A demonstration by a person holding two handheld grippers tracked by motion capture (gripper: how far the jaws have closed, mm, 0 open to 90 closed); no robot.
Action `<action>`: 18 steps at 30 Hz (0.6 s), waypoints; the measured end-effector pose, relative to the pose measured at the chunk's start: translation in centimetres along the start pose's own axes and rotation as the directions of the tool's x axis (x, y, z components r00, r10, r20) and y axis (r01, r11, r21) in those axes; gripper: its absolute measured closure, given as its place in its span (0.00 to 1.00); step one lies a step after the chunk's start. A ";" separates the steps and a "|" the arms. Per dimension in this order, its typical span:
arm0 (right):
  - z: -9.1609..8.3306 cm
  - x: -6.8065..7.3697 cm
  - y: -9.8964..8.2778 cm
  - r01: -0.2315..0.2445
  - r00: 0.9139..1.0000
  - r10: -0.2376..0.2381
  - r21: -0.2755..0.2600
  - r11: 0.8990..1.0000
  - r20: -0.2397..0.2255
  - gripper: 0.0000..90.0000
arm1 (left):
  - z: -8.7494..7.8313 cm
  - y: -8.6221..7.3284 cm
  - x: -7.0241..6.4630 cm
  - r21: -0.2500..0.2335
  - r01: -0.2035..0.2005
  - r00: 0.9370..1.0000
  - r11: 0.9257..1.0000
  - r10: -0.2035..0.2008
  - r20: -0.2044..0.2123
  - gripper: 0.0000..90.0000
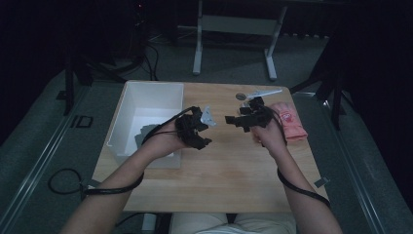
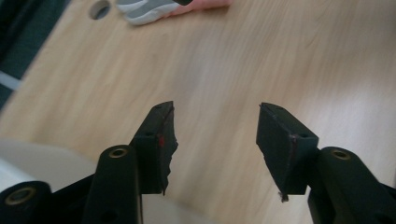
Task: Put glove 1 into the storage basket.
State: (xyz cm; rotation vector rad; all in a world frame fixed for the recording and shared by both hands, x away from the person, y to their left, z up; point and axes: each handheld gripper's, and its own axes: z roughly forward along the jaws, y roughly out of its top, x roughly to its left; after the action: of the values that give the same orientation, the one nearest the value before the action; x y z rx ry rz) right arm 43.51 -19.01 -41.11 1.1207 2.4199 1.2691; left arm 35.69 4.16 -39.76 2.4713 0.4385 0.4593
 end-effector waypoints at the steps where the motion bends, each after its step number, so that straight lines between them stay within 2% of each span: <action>1: 0.0 0.0 0.0 0.000 1.000 0.000 0.000 1.000 0.000 0.19 | 0.0 0.0 0.0 0.000 0.000 1.000 1.000 0.000 0.000 0.51; 2: -0.2 -0.3 -0.3 0.004 1.000 -0.005 0.016 1.000 0.014 0.20 | 0.0 0.0 0.0 0.000 0.000 1.000 1.000 0.000 0.000 0.51; 3: -0.5 -1.0 -0.9 0.004 1.000 -0.004 0.007 1.000 0.020 0.19 | 1.3 0.1 -1.0 -0.014 0.025 1.000 1.000 -0.025 -0.001 0.49; 4: -0.6 -1.3 -1.2 -0.002 1.000 0.001 0.008 1.000 0.020 0.18 | 1.7 0.1 -1.3 -0.017 0.030 1.000 0.999 -0.030 -0.005 0.49; 5: -0.8 -1.6 -1.5 -0.001 1.000 0.001 0.007 1.000 0.025 0.17 | 2.1 0.1 -1.6 -0.021 0.036 0.999 0.999 -0.036 -0.004 0.48; 7: -1.2 -2.2 -2.3 -0.013 1.000 0.013 0.005 1.000 0.028 0.16 | 2.7 -0.1 -2.1 -0.045 0.075 0.997 0.996 -0.074 0.013 0.48; 8: -1.2 -2.2 -2.3 -0.013 1.000 0.013 0.005 1.000 0.028 0.16 | 2.7 -0.1 -2.1 -0.045 0.075 0.997 0.996 -0.074 0.013 0.48; 9: -1.6 -2.9 -3.1 -0.058 0.998 0.057 0.007 0.998 0.012 0.16 | 3.5 -0.3 -2.6 -0.055 0.107 0.994 0.993 -0.106 0.014 0.48; 10: -1.6 -2.9 -3.1 -0.058 0.998 0.057 0.007 0.998 0.012 0.16 | 3.5 -0.3 -2.6 -0.055 0.107 0.994 0.993 -0.106 0.014 0.48; 11: -2.1 -3.4 -3.8 -0.074 0.997 0.073 0.008 0.997 0.023 0.15 | 4.1 -0.5 -3.0 -0.075 0.147 0.989 0.986 -0.146 0.023 0.46; 12: -2.1 -3.4 -3.8 -0.074 0.997 0.073 0.008 0.997 0.023 0.15 | 4.1 -0.5 -3.0 -0.075 0.147 0.989 0.986 -0.146 0.023 0.44; 13: -2.3 -3.6 -4.1 -0.080 0.996 0.080 0.004 0.997 0.042 0.15 | 4.4 -0.7 -3.1 -0.087 0.169 0.985 0.982 -0.166 0.041 0.44; 14: -2.5 -3.8 -4.3 -0.092 0.994 0.092 0.002 0.996 0.053 0.15 | 4.4 -0.7 -3.1 -0.087 0.169 0.985 0.982 -0.166 0.041 0.41; 15: -2.9 -4.2 -4.8 -0.107 0.993 0.107 -0.010 0.994 0.046 0.15 | 5.4 -0.9 -3.7 -0.087 0.193 0.981 0.977 -0.189 0.054 0.37; 17: -3.2 -4.6 -5.3 -0.102 0.993 0.103 -0.020 0.995 0.051 0.15 | 6.3 -1.2 -4.4 -0.081 0.193 0.980 0.978 -0.188 0.059 0.33; 18: -3.4 -4.8 -5.5 -0.099 0.993 0.100 -0.015 0.995 0.057 0.15 | 6.9 -1.4 -4.7 -0.081 0.192 0.980 0.978 -0.186 0.076 0.31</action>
State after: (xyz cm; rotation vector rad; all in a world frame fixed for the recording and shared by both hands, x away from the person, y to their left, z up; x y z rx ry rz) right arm 42.26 -26.37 -44.09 1.2708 2.3379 1.2604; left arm 34.06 0.02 -47.00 2.3251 0.6055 0.3090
